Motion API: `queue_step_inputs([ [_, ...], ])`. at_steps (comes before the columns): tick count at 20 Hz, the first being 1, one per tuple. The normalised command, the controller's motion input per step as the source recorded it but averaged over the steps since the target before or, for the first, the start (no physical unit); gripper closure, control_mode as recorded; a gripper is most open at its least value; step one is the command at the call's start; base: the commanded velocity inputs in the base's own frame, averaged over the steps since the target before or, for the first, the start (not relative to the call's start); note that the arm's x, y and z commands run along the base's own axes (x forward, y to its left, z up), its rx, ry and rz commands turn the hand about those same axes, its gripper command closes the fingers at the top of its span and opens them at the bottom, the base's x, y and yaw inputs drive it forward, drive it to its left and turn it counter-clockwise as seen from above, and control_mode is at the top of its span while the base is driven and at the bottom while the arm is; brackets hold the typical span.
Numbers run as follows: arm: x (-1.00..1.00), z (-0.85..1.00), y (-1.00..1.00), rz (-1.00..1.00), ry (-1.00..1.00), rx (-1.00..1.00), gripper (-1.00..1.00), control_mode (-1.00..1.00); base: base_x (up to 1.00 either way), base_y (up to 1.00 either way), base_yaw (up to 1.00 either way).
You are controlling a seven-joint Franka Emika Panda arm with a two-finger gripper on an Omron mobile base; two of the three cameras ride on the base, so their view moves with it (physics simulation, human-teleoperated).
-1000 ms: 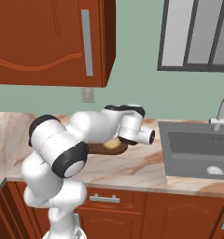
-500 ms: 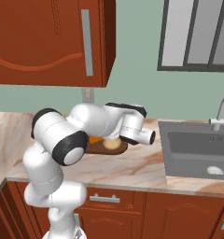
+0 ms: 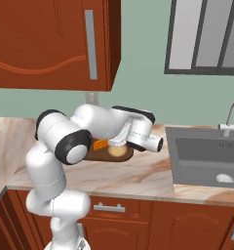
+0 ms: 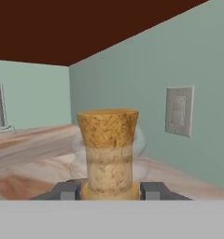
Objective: Retrieve the reheated potato from the microwave, then place the potato, cheese, and condiment on the cutting board.
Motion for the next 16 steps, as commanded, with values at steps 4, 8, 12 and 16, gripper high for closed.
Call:
queue_step_inputs([
  [4,0.10,-0.07,0.00,0.00,-0.07,0.00,1.00,-1.00,0.00,0.00,0.00],
  [8,0.03,-0.10,0.00,0.00,-0.09,0.00,1.00,-1.00,0.00,0.00,0.00],
  [12,0.02,-0.18,0.00,0.00,-0.04,0.00,1.00,-1.00,0.00,0.00,0.00],
  [16,0.00,-0.25,0.00,0.01,0.00,-0.01,1.00,-1.00,0.00,0.00,0.00],
])
